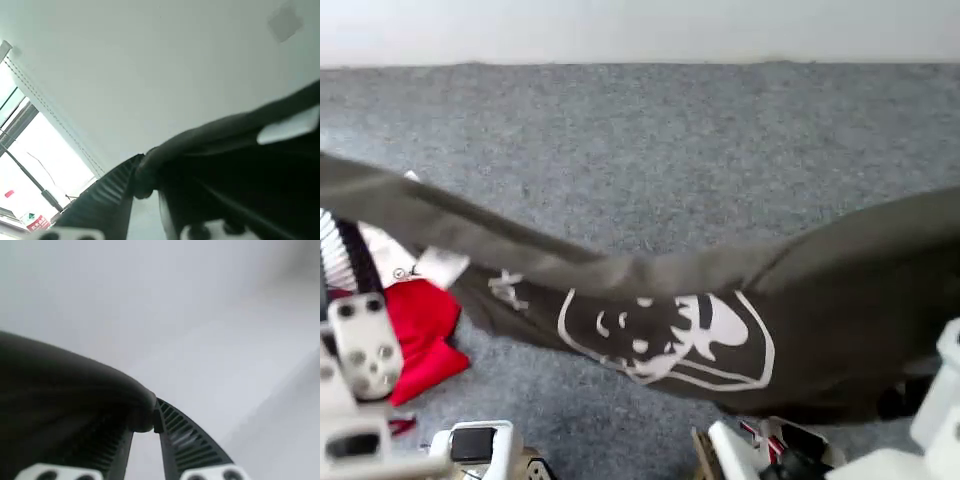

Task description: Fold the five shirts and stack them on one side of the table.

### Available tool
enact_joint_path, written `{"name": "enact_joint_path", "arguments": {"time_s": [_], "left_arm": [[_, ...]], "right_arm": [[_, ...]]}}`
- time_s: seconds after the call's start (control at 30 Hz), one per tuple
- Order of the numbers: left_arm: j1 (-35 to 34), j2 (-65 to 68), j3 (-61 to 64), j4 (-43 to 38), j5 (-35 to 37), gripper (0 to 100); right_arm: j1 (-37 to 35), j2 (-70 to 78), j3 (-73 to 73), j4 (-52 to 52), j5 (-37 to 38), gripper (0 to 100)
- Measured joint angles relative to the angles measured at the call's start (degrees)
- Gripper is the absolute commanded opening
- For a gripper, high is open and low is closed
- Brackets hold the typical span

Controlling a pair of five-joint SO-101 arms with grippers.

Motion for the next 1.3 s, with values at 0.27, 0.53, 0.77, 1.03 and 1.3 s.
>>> {"name": "enact_joint_path", "arguments": {"time_s": [0.27,0.53,0.77,1.03,1.3], "left_arm": [[0.18,-0.44,8.18,0.18,0.00,1],[0.26,-0.18,36.84,-11.96,0.00,1],[3.43,4.92,64.26,-39.47,-2.81,1],[5.89,29.36,66.46,-67.16,-7.47,1],[4.40,57.85,42.29,-69.54,-7.82,1]], "right_arm": [[0.70,-0.09,6.51,6.24,0.53,0.9],[-3.08,0.62,37.71,9.49,0.53,0.9],[-10.20,1.41,68.57,-6.68,-2.29,0.9],[-12.04,1.76,91.25,-37.10,-2.64,0.9],[-12.13,11.08,93.27,-61.89,1.93,0.9]]}}
